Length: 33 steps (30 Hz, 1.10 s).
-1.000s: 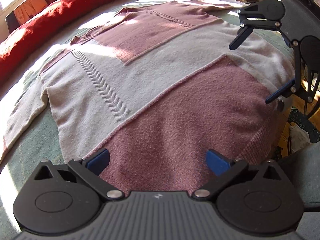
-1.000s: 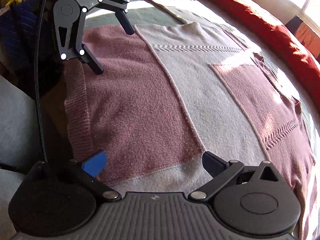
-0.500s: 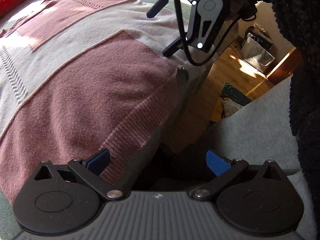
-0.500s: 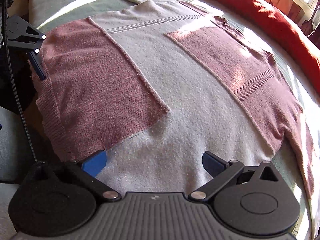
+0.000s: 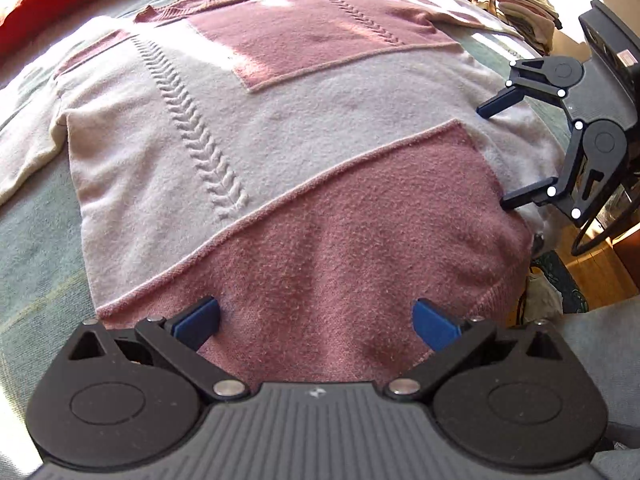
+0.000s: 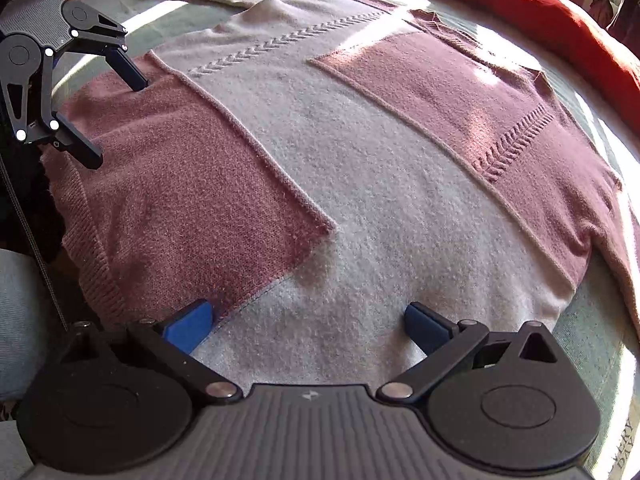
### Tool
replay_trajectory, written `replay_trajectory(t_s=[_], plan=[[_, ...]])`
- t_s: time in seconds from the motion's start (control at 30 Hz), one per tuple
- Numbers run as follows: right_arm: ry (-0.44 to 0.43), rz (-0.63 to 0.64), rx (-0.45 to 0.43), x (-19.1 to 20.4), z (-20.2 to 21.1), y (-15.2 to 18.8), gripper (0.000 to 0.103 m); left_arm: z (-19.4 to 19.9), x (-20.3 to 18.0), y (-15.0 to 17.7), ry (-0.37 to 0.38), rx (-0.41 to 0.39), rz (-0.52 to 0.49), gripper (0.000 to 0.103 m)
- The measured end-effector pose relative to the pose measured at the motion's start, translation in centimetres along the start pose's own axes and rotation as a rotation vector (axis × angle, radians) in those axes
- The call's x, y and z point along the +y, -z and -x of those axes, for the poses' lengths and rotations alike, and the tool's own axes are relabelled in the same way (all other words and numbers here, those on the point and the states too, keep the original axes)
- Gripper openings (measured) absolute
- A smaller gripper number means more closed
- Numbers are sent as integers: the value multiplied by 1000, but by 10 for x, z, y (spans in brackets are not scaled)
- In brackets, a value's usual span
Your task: Fold clothes
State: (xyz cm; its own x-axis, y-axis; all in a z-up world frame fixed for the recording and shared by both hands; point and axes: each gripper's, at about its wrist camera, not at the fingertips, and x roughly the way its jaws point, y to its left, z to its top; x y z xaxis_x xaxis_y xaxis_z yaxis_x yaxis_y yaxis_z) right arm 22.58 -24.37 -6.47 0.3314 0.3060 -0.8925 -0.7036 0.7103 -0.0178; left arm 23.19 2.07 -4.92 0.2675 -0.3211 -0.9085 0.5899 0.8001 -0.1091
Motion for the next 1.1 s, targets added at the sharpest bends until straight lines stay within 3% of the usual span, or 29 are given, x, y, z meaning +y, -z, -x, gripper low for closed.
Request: replay_trajectory(t_s=[0.17, 0.23, 0.4, 0.47, 0.67, 0.83, 0.9, 1.0, 1.1], plan=[[-19, -30, -13, -5, -3, 4, 103, 13, 4, -8, -72, -69, 37, 102], [-15, -45, -9, -5, -4, 3, 103, 7, 10, -15, -101, -49, 59, 102], [23, -105, 61, -3, -1, -9, 103, -7, 28, -15, -107, -48, 84, 102], [51, -187, 82, -6, 4, -18, 103, -6, 33, -13, -79, -69, 98, 102], [238, -436, -8, -11, 16, -48, 103, -8, 40, -8, -37, -99, 91, 102], [227, -459, -55, 2, -13, -61, 103, -8, 42, -3, -38, -146, 131, 102], [233, -449, -62, 10, -25, -57, 103, -10, 36, 0, -74, -174, 123, 102], [230, -423, -139, 14, -22, -43, 103, -13, 23, 5, -149, -211, 96, 102], [191, -404, -164, 10, -18, -34, 103, -12, 18, 7, -184, -233, 124, 102]])
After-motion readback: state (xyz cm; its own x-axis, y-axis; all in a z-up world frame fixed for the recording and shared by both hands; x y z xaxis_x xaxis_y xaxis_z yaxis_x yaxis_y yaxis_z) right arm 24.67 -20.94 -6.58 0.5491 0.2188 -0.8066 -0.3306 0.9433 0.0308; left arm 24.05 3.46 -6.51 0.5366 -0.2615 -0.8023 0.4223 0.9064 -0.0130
